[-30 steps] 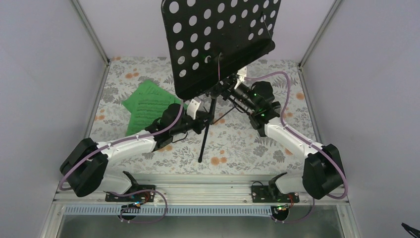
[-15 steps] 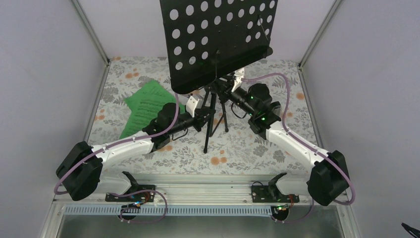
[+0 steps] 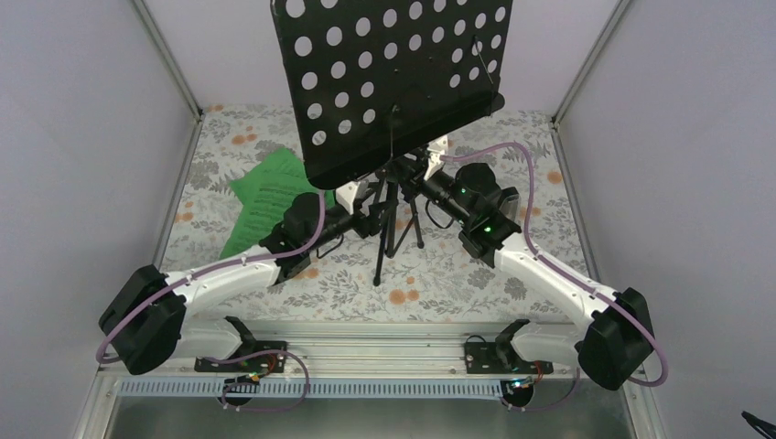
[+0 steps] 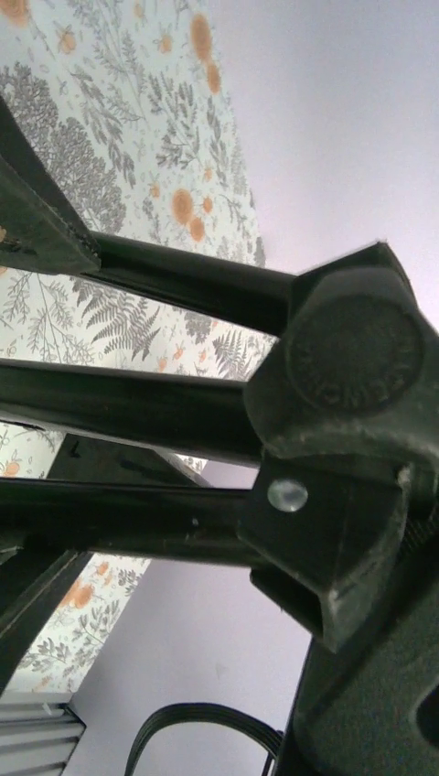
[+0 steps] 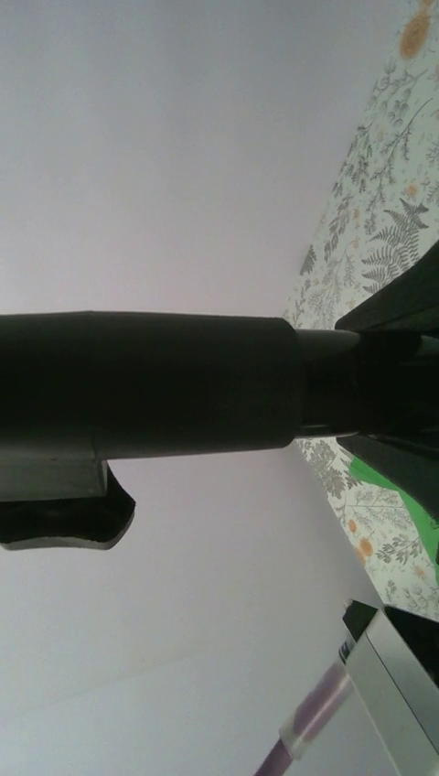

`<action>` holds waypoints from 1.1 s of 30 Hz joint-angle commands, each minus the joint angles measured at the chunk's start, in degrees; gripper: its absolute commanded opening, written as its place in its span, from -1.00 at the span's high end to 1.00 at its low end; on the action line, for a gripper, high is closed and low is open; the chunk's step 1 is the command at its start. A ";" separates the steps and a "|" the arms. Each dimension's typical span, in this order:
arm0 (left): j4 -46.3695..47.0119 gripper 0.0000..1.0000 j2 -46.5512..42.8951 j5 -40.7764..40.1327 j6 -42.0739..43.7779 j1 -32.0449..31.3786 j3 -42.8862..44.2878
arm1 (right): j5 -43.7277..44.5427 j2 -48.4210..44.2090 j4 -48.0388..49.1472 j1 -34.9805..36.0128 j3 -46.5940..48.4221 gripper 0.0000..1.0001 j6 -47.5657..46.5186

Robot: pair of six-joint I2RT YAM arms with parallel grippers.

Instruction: Pack up the instrument practice props

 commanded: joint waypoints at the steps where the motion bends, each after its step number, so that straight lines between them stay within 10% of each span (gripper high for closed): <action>1: 6.23 -0.41 -1.81 -5.12 3.69 0.98 -2.30 | -0.10 -4.06 7.12 0.96 0.96 0.92 0.41; 11: 8.75 -0.99 -4.82 -7.40 6.36 0.81 -4.94 | -0.09 -3.93 6.60 0.96 1.40 0.92 0.43; 29: 13.38 -1.00 11.90 -5.77 5.02 0.33 6.99 | -0.22 -3.94 7.35 1.22 1.15 0.92 2.70; 33: 16.53 -0.73 12.88 -5.82 4.07 -0.23 6.43 | 0.75 -4.43 7.21 1.27 0.97 0.93 3.21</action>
